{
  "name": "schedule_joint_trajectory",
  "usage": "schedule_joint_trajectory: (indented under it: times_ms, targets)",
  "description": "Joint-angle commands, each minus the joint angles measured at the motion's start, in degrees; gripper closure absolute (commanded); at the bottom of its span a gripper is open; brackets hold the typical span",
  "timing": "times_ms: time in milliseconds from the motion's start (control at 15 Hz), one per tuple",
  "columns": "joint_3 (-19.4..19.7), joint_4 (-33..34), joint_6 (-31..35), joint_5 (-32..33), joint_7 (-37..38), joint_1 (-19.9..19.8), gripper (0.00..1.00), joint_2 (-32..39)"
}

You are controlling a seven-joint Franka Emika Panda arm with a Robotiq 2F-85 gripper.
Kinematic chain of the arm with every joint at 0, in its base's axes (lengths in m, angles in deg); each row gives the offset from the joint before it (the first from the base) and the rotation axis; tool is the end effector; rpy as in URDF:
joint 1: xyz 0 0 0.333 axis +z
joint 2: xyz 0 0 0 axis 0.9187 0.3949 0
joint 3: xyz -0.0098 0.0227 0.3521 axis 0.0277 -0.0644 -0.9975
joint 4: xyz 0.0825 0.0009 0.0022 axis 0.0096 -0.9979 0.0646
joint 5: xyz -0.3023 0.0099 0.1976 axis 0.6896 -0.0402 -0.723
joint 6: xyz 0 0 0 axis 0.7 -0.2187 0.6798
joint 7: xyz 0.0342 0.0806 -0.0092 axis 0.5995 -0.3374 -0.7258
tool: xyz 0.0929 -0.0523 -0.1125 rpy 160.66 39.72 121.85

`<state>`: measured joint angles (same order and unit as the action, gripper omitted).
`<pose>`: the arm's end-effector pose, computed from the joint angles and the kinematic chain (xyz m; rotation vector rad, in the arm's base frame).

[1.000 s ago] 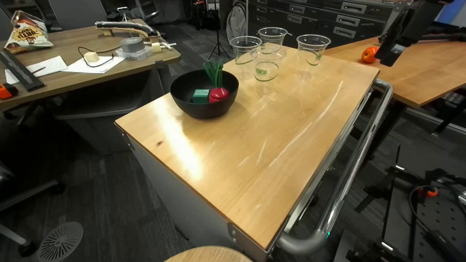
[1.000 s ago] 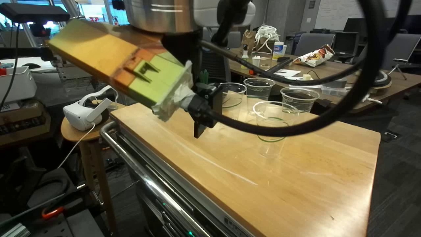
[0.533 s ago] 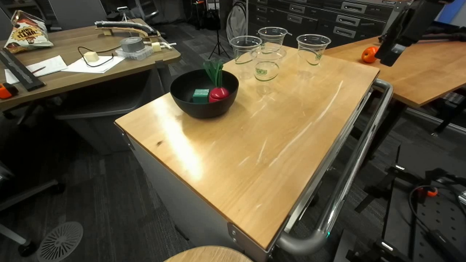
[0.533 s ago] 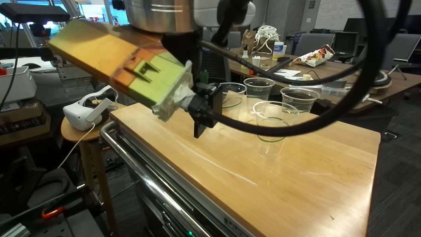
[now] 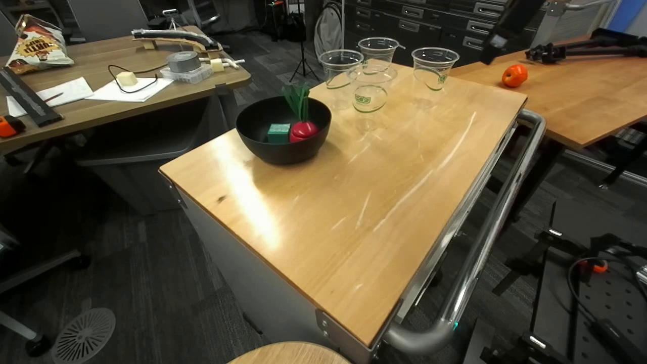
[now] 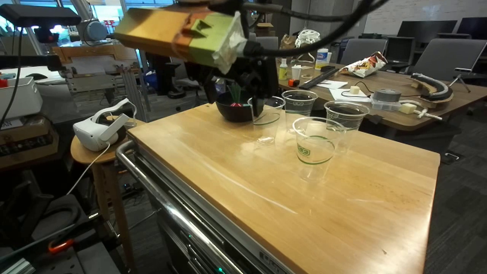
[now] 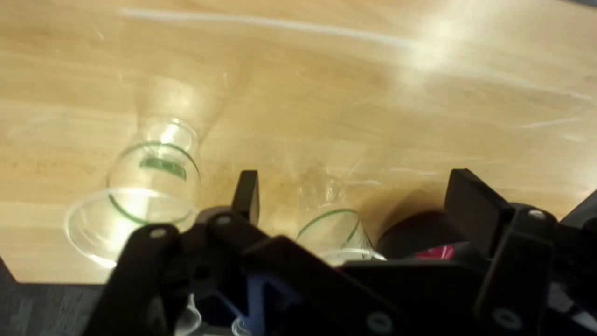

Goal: Stack the cups then put the radish toy and the green block on the table

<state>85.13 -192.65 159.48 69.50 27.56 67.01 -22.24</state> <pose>0.3693 -0.1151 0.4257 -3.0158 -0.3067 -0.5099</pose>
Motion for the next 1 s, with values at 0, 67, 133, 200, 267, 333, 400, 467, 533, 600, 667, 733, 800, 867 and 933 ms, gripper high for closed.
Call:
schedule_joint_trajectory:
  times_ms: [0, 67, 133, 200, 267, 333, 400, 467, 533, 600, 667, 733, 800, 867, 933]
  targets:
    - [-6.09, 6.86, 11.16, 0.30, 6.38, 3.04, 0.00, 12.83]
    - [-8.08, 9.21, 11.98, 1.92, 8.35, 2.96, 0.00, 16.49]
    - [-10.16, 12.16, 10.83, 4.11, 10.88, 2.32, 0.00, 20.00]
    - [-8.28, 5.67, 9.84, 1.39, 7.21, 2.22, 0.00, 12.11]
    - [-9.61, 6.96, 9.95, 1.66, 8.30, 2.10, 0.00, 14.63]
    - [-9.92, 7.11, 9.96, 1.59, 8.30, 2.03, 0.00, 15.59]
    - [-9.76, 6.85, 9.96, 1.59, 8.27, 1.96, 0.00, 15.44]
    - [-9.40, 6.64, 9.95, 1.59, 8.17, 1.80, 0.00, 14.88]
    - [-9.08, 6.60, 9.93, 1.60, 8.09, 1.61, 0.00, 14.47]
    - [-8.98, 6.48, 9.91, 1.61, 8.08, 1.57, 0.00, 14.05]
    - [-8.98, 6.37, 9.90, 1.61, 8.08, 1.60, 0.00, 13.79]
    - [-8.98, 6.32, 9.90, 1.62, 8.08, 1.60, 0.00, 13.73]
    - [-8.98, 6.26, 9.90, 1.62, 8.08, 1.61, 0.00, 13.70]
    - [-8.98, 6.23, 9.90, 1.62, 8.08, 1.61, 0.00, 13.70]
    - [-8.97, 6.22, 9.90, 1.62, 8.08, 1.61, 0.00, 13.70]
